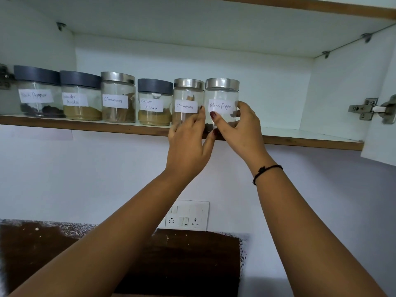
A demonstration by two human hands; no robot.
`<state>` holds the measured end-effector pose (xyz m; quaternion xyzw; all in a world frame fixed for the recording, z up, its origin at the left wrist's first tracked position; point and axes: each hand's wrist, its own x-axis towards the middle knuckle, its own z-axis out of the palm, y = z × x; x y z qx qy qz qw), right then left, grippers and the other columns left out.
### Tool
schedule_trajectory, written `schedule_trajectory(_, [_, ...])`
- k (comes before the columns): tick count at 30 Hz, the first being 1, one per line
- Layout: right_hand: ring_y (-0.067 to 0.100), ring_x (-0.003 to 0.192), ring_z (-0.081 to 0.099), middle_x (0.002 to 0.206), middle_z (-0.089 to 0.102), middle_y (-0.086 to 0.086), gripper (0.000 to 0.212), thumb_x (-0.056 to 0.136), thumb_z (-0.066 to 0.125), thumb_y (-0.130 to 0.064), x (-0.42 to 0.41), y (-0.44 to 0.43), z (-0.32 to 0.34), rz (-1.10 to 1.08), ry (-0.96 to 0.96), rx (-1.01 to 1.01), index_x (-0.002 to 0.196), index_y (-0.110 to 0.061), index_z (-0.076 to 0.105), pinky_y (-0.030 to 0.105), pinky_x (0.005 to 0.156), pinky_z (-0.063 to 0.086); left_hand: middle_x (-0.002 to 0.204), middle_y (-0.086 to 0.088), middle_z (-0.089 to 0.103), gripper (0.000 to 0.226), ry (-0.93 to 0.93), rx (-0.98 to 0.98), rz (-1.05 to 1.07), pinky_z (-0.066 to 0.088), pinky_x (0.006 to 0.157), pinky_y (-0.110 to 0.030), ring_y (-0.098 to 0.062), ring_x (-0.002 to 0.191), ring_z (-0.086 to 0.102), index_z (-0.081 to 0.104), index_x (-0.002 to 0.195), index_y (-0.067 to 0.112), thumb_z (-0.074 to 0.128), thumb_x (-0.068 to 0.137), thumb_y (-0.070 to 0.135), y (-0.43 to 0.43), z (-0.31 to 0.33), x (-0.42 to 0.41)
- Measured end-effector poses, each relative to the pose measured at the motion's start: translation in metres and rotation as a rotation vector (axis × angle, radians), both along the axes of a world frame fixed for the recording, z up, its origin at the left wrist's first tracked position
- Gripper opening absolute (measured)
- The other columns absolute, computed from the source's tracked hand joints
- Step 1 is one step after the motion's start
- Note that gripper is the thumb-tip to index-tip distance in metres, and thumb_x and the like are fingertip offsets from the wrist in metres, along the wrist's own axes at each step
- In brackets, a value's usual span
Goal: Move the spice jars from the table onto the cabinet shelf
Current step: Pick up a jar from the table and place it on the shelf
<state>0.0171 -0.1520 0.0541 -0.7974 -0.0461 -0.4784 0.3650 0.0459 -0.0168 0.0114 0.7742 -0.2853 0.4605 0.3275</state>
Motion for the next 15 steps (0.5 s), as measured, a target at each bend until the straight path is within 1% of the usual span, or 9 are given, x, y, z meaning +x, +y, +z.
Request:
schedule_trajectory(2, [0.021,0.102,0.063,0.119,0.058,0.002,0.072,0.082,0.068,-0.058,0.000,0.001,0.001,-0.025,0.008,-0.009,0.138,-0.018,0.044,0.036,0.084,0.057,0.126,-0.006,0.063,0.052,-0.012,0.002,-0.002,0.015,0.122,-0.058,-0.022,0.123,0.055,0.044,0.148,0.008,0.036,0.100,0.026,0.000,0.000,0.001])
schedule_trajectory(3, [0.021,0.101,0.062,0.117,0.059,0.002,0.072,0.082,0.068,-0.058,0.000,0.001,0.001,-0.033,0.007,-0.007,0.137,-0.019,0.044,0.034,0.083,0.056,0.125,-0.008,0.063,0.051,-0.015,-0.005,-0.022,0.015,0.122,-0.058,-0.024,0.122,0.056,0.046,0.146,0.006,0.035,0.099,0.021,0.000,0.000,0.002])
schedule_trajectory(5, [0.019,0.099,0.061,0.113,0.060,0.001,0.072,0.082,0.068,-0.058,0.001,0.002,0.001,-0.049,0.009,-0.007,0.137,-0.019,0.044,0.029,0.078,0.054,0.125,-0.011,0.064,0.050,-0.025,-0.012,-0.069,0.027,0.119,-0.054,-0.026,0.119,0.056,0.048,0.144,0.003,0.035,0.098,0.015,0.002,-0.002,0.004])
schedule_trajectory(7, [0.017,0.097,0.059,0.110,0.059,0.001,0.071,0.083,0.068,-0.057,0.002,0.003,0.002,-0.062,0.021,-0.011,0.137,-0.019,0.044,0.021,0.071,0.048,0.129,-0.013,0.063,0.050,-0.023,0.001,-0.085,0.040,0.110,-0.049,-0.028,0.118,0.056,0.049,0.143,0.001,0.035,0.097,0.014,0.003,-0.005,0.006])
schedule_trajectory(8, [0.017,0.096,0.058,0.109,0.059,0.000,0.070,0.083,0.068,-0.057,0.002,0.003,0.003,-0.069,0.024,-0.013,0.137,-0.018,0.044,0.019,0.069,0.045,0.131,-0.013,0.062,0.050,-0.023,0.012,-0.082,0.043,0.105,-0.048,-0.028,0.119,0.056,0.049,0.143,0.001,0.035,0.097,0.015,0.004,-0.005,0.008])
schedule_trajectory(10, [0.017,0.098,0.058,0.110,0.060,0.001,0.068,0.083,0.068,-0.057,0.003,0.005,0.004,-0.088,0.022,-0.014,0.135,-0.018,0.045,0.021,0.070,0.043,0.133,-0.013,0.062,0.050,-0.030,0.033,-0.070,0.046,0.102,-0.049,-0.027,0.120,0.057,0.051,0.142,0.002,0.035,0.097,0.016,0.005,-0.005,0.011])
schedule_trajectory(12, [0.017,0.099,0.058,0.112,0.062,0.001,0.065,0.084,0.067,-0.056,0.004,0.006,0.004,-0.104,0.019,-0.012,0.133,-0.018,0.047,0.021,0.069,0.042,0.133,-0.013,0.062,0.049,-0.030,0.044,-0.048,0.046,0.102,-0.049,-0.027,0.121,0.058,0.053,0.141,0.002,0.036,0.096,0.017,0.005,-0.003,0.013])
schedule_trajectory(15, [0.018,0.100,0.060,0.114,0.064,0.001,0.058,0.086,0.065,-0.056,0.007,0.006,0.005,-0.123,0.046,-0.024,0.128,-0.018,0.051,0.015,0.058,0.037,0.135,-0.013,0.062,0.050,-0.024,0.055,-0.020,0.045,0.104,-0.048,-0.028,0.122,0.058,0.055,0.139,0.002,0.037,0.096,0.018,0.003,-0.001,0.012])
